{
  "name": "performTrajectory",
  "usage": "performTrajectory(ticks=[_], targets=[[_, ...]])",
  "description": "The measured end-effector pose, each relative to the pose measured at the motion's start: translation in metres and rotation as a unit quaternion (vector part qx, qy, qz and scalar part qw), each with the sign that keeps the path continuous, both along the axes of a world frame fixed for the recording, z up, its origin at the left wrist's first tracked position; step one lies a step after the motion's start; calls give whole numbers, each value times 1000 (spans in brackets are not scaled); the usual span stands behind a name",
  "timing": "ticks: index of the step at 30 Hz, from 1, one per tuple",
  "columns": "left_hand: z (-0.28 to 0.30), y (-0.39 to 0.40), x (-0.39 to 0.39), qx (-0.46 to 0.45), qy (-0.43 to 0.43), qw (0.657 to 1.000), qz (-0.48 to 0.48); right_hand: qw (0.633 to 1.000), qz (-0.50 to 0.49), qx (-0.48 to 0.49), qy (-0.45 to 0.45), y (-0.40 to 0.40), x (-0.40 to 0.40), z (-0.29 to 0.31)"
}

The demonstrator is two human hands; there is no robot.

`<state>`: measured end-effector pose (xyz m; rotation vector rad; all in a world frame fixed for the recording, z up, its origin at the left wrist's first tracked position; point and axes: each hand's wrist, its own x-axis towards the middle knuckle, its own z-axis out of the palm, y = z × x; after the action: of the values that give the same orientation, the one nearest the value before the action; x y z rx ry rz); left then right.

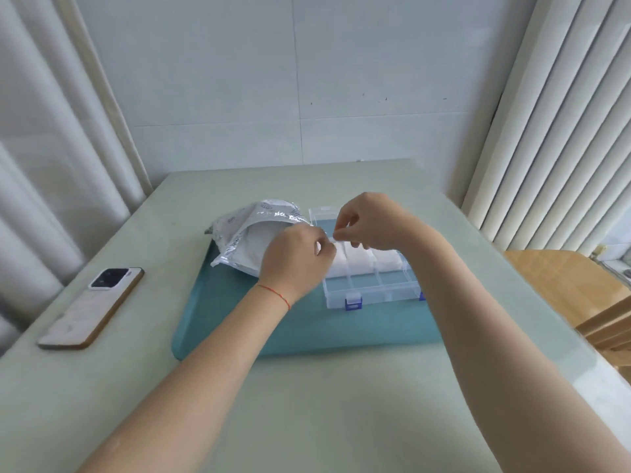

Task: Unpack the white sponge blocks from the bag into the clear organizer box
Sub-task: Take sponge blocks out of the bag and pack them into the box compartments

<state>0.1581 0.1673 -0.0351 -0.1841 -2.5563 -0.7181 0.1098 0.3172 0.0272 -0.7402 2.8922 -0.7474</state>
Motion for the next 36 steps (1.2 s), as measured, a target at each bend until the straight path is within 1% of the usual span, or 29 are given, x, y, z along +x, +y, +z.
performTrajectory(ticks=[2, 4, 6, 8, 9, 11, 14, 17, 20, 23, 29, 33, 34, 36], targets=[[-1, -23, 12, 25, 56, 996, 58, 999, 18, 6, -27, -24, 13, -3], [-4, -49, 24, 7, 113, 986, 124, 999, 19, 10, -42, -51, 24, -11], [-11, -67, 29, -19, 129, 977, 169, 999, 5, 18, -37, -71, 29, -25], [-17, -82, 32, -7, 103, 977, 185, 998, -31, 49, -15, -89, 31, -39], [-18, -88, 33, 10, 84, 979, 186, 997, -54, 61, -7, -97, 31, -44], [-21, -92, 34, 32, 64, 982, 176, 993, -98, 58, -21, -109, 28, -54], [-22, -92, 36, 55, 69, 984, 153, 988, -147, 23, -32, -120, 21, -59], [-20, -92, 36, 76, 71, 984, 144, 985, -169, -21, -30, -128, 16, -58], [-19, -91, 36, 89, 70, 985, 132, 979, -189, -53, -62, -137, 16, -57], [-18, -92, 37, 95, 67, 986, 122, 977, -184, -67, -85, -144, 17, -58], [-20, -91, 36, 105, 78, 984, 120, 981, -156, -77, -90, -149, 19, -59], [-23, -91, 36, 84, 121, 979, 142, 978, -165, -86, -92, -136, 20, -50], [-21, -90, 39, 93, 115, 977, 152, 978, -161, -88, -95, -129, 21, -45], [-15, -85, 42, 118, 36, 980, 158, 979, -145, -95, -110, -111, 24, -34]])
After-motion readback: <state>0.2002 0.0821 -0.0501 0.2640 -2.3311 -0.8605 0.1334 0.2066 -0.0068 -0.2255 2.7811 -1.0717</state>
